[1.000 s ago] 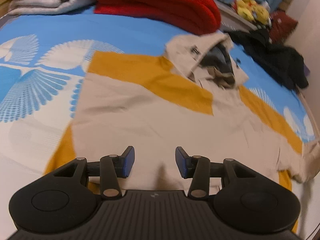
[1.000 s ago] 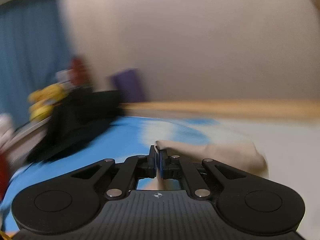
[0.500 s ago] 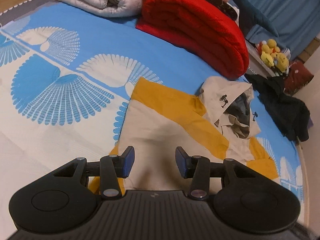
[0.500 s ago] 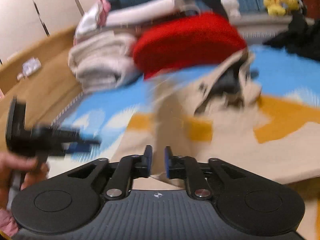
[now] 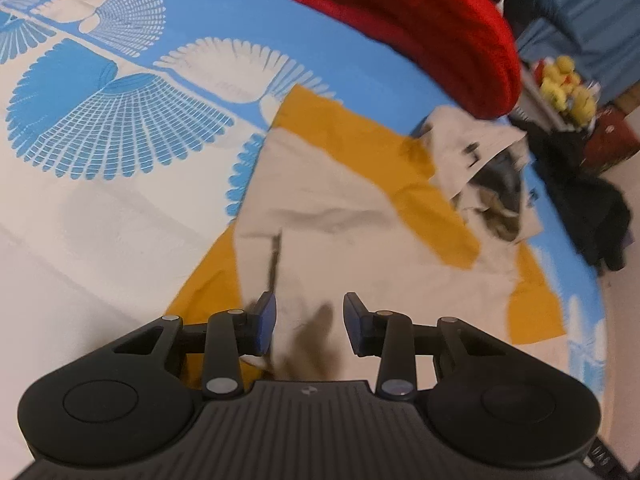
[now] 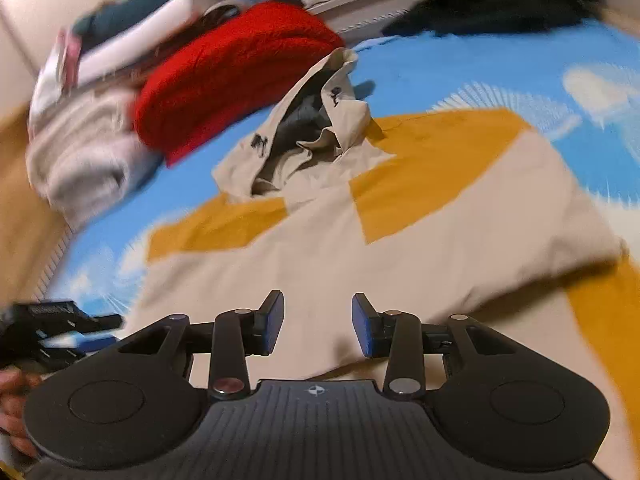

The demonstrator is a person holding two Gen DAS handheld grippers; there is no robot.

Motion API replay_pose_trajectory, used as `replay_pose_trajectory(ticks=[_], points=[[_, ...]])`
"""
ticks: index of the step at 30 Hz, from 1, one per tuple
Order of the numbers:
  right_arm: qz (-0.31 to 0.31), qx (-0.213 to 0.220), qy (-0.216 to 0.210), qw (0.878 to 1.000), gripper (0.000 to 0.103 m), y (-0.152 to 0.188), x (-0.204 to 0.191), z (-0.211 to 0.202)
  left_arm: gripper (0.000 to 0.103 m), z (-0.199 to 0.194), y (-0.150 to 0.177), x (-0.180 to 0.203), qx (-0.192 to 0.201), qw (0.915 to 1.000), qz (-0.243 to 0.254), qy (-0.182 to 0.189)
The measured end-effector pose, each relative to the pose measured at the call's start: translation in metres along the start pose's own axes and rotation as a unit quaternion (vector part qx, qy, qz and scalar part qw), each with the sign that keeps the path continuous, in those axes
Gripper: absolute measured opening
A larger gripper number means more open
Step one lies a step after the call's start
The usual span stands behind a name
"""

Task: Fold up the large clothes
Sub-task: 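Pinch the folded fabric at the jacket center with the left gripper, release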

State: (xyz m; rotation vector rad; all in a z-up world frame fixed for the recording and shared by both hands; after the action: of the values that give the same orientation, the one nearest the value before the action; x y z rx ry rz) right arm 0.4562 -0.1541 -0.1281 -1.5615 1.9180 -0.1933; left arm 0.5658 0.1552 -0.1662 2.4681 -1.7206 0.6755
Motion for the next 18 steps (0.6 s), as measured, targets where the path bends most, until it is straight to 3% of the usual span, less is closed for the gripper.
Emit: replay_pose_trajectory(ticks=[3, 9, 13, 16, 18], points=[[-0.055, 0.028, 0.051, 0.997, 0.04, -0.01, 0.002, 0.0, 0.041, 0.009, 0.003, -0.004, -0.009, 0.9999, 0.0, -0.007], [-0.046, 0.016, 0.057, 0.997, 0.04, -0.017, 0.011, 0.007, 0.039, 0.025, 0.01, 0.001, -0.031, 0.9989, 0.019, -0.031], [-0.031, 0.003, 0.053, 0.998, 0.04, -0.014, 0.018, 0.011, 0.017, 0.027, 0.009, 0.004, -0.025, 0.9989, 0.022, -0.033], [-0.023, -0.009, 0.056, 0.998, 0.04, -0.012, 0.022, 0.021, 0.01, 0.016, 0.002, 0.014, 0.009, 0.9991, 0.032, -0.025], [-0.015, -0.016, 0.057, 0.998, 0.04, -0.011, 0.026, 0.024, 0.007, -0.005, -0.009, 0.024, 0.064, 0.997, 0.041, -0.014]])
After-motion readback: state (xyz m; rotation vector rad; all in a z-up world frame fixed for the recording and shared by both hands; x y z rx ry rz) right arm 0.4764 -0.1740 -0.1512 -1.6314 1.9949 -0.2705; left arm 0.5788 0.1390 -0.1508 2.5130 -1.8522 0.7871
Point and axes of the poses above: each gripper's, at about its wrist camera, not at the fingertips, and z roughly the way its jaws point, x to its right, y to its underside, the point moved 10 cm from there along z, roughly the way its jaws point, and after that the axes turned 13 degrees about -x, right-handed, at the moved point
